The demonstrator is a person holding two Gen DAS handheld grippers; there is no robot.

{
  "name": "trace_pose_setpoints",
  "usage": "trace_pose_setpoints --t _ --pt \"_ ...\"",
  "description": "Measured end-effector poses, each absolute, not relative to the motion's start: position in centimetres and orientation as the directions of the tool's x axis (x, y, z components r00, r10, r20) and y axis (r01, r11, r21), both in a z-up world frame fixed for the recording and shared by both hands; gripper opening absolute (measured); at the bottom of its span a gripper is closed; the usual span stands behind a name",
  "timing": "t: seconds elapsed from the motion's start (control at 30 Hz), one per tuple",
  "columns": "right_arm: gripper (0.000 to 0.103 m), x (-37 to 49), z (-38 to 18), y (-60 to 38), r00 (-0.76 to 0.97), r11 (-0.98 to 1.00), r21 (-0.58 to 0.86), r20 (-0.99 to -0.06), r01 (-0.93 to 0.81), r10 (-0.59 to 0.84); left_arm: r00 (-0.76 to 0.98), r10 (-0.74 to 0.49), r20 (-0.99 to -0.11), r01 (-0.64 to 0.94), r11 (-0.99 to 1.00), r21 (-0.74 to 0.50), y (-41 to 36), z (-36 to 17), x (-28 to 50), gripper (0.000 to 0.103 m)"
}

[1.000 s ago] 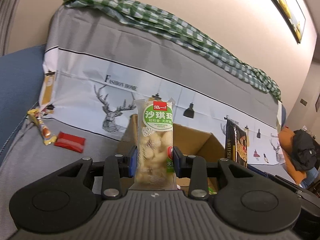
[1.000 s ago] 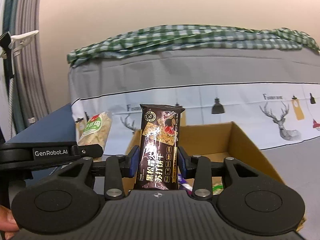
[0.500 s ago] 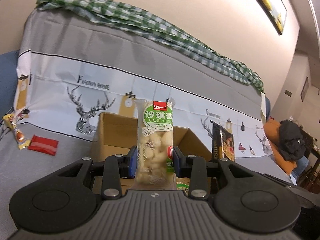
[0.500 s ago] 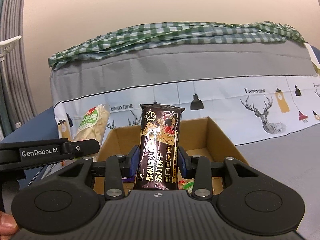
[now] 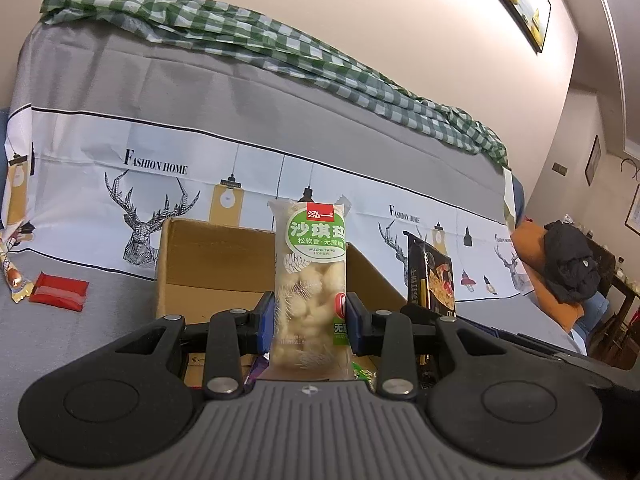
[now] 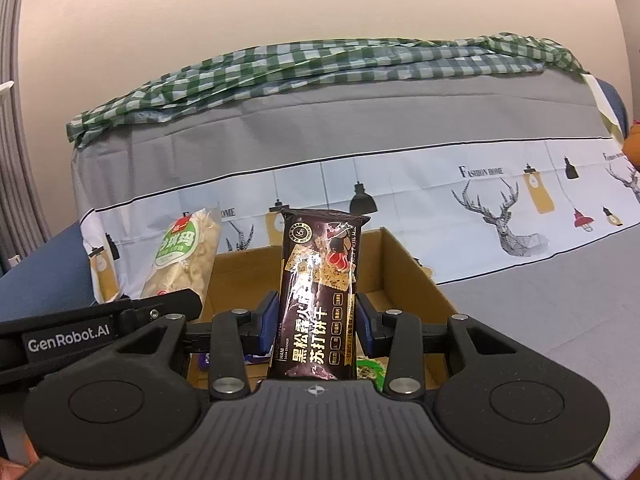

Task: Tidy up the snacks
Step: 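Lower both packs into the box and open both grippers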

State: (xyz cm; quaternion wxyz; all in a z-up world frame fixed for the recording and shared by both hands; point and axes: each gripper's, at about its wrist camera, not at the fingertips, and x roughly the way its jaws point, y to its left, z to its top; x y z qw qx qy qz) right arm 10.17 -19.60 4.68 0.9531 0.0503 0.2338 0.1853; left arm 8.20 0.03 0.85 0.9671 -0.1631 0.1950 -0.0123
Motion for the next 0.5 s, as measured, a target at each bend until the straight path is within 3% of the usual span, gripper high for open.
trace_pose_setpoints --t 0.5 --pt "0.041 10.3 4.38 -19.81 0.835 0.938 0.184 -0.428 -0.295 0.347 0.915 -0.101 -0.39 -0.034 0.945 -0.325 -0.64 0.28 8.98 0.039"
